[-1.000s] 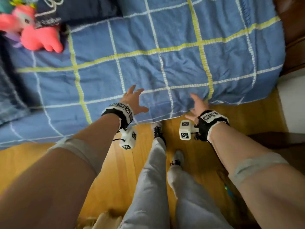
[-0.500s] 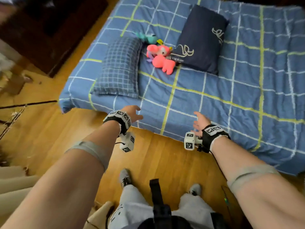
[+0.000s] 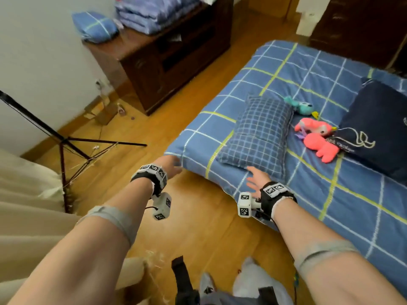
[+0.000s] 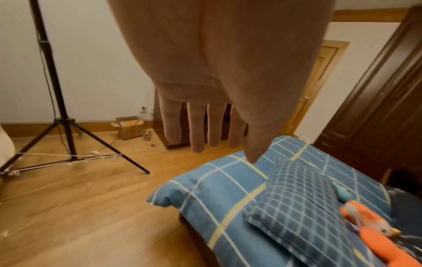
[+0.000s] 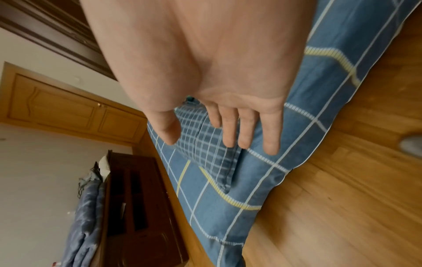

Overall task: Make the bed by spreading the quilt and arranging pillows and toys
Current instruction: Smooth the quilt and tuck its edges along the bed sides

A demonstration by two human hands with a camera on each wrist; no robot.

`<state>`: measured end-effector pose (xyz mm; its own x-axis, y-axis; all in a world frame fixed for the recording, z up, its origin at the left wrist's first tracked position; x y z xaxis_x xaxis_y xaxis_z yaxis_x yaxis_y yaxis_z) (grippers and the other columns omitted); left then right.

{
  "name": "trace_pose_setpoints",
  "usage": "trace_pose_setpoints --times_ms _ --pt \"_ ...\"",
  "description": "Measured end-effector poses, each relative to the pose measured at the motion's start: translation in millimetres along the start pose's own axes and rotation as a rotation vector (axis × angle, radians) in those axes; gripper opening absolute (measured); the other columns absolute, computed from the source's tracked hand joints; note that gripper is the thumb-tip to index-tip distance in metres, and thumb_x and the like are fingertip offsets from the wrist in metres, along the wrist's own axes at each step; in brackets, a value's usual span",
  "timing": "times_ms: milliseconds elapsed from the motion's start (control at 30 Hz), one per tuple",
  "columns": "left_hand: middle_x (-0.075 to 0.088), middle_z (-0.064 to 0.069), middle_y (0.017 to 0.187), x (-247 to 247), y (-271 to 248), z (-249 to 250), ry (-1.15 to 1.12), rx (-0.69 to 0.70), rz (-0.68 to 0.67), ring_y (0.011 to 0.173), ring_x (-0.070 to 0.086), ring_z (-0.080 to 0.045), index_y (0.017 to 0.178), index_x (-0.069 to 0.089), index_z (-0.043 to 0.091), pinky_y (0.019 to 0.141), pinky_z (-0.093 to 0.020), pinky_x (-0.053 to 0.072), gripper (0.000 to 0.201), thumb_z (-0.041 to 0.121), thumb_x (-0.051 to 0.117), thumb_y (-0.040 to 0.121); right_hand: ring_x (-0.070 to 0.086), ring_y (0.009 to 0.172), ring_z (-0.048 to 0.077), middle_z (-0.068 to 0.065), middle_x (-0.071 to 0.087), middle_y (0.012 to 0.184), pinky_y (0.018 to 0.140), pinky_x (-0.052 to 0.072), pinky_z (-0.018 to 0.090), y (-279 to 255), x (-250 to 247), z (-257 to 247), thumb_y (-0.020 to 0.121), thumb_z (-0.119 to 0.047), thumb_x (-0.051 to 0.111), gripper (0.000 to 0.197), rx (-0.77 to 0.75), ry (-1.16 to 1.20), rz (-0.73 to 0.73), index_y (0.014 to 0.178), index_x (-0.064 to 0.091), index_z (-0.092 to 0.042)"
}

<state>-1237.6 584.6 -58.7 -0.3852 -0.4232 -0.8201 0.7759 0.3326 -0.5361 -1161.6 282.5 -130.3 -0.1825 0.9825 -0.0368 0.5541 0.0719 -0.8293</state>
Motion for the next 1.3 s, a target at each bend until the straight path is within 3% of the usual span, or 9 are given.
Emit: trace_pose_setpoints --times_ms 100,267,400,633,867,1000,1100,1233,1300 --pt "0.059 -0.011 0.133 -34 44 -47 0.01 -0.029 0.005 0.118 0.058 -0.029 0.139 0.048 0.019 0.091 -0.033 0.046 0.055 0.037 0.064 0.089 0.044 0.135 0.027 0.009 0.049 0.141 0.093 0.038 0.052 27 63 -34 0.101 -0.037 0.049 0.047 0.013 -0.008 -0.014 0.143 0.042 -0.017" --pt "0.054 -0.008 0.136 -81 153 -81 0.121 -0.012 -0.014 0.118 0.057 -0.028 0.142 0.042 0.023 0.092 -0.035 0.047 0.061 0.04 0.066 0.088 0.05 0.13 0.033 0.015 0.049 0.143 0.086 0.043 0.044 116 157 -67 0.097 -0.04 0.054 0.055 0.061 0.006 0.002 0.143 0.044 -0.011" --pt "0.046 -0.004 0.143 -95 247 -75 0.226 0.065 -0.049 0.117 0.058 -0.028 0.144 0.039 0.027 0.095 -0.039 0.05 0.067 0.044 0.068 0.085 0.054 0.117 0.032 0.013 0.052 0.138 0.061 0.045 0.037 193 205 -73 0.091 -0.043 0.058 0.053 0.151 0.117 0.018 0.135 0.044 -0.016" --pt "0.032 -0.004 0.151 -5 372 -22 0.452 0.287 -0.266 0.135 0.04 -0.03 0.149 0.027 0.029 0.106 -0.048 0.042 0.086 0.045 0.074 0.078 0.051 0.127 0.032 0.012 0.052 0.135 0.091 0.043 0.043 262 199 -30 0.101 -0.032 0.046 0.041 0.297 0.338 0.148 0.137 0.048 -0.013" --pt "0.004 -0.002 0.16 124 493 -8 0.86 0.589 -0.263 0.148 0.005 -0.026 0.15 0.015 0.028 0.113 -0.06 0.021 0.1 0.051 0.075 0.073 0.053 0.122 0.026 0.007 0.051 0.14 0.055 0.043 0.033 363 216 77 0.098 -0.038 0.05 0.049 0.469 0.54 0.316 0.141 0.044 -0.016" --pt "-0.001 0.0 0.16 180 540 -24 0.789 0.705 -0.234 0.148 0.006 -0.027 0.151 0.008 0.028 0.107 -0.062 0.032 0.116 0.054 0.081 0.065 0.052 0.119 0.028 0.008 0.053 0.128 0.069 0.054 0.042 434 236 98 0.092 -0.043 0.059 0.044 0.425 0.652 0.371 0.13 0.051 -0.021" --pt "0.01 0.001 0.158 196 559 -28 0.657 0.732 -0.117 0.145 0.013 -0.027 0.149 0.014 0.029 0.103 -0.063 0.035 0.104 0.042 0.08 0.069 0.057 0.12 0.028 0.007 0.058 0.131 0.087 0.053 0.048 486 248 100 0.093 -0.042 0.053 0.036 0.305 0.757 0.371 0.119 0.061 -0.02" --pt "0.031 -0.003 0.144 198 567 -18 0.61 0.75 -0.065 0.133 0.029 -0.033 0.135 0.035 0.03 0.094 -0.065 0.042 0.068 0.029 0.072 0.078 0.065 0.103 0.009 -0.005 0.068 0.115 0.069 0.054 0.035 514 251 111 0.095 -0.025 0.052 0.021 0.249 0.828 0.431 0.113 0.063 -0.021" --pt "0.042 -0.005 0.135 192 567 -12 0.665 0.748 -0.09 0.127 0.036 -0.034 0.129 0.044 0.027 0.095 -0.06 0.042 0.052 0.027 0.067 0.083 0.068 0.094 0.011 -0.001 0.07 0.112 0.078 0.059 0.041 505 250 114 0.093 -0.022 0.057 0.021 0.27 0.72 0.454 0.113 0.064 -0.018"
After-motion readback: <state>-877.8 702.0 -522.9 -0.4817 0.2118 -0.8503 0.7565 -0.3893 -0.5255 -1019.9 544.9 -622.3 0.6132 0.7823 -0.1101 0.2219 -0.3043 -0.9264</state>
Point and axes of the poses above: each hand's wrist, its own y-axis towards the middle knuckle, its own x-axis out of the palm, z = x × y, the point moved 6 cm from there along y, towards the middle knuckle
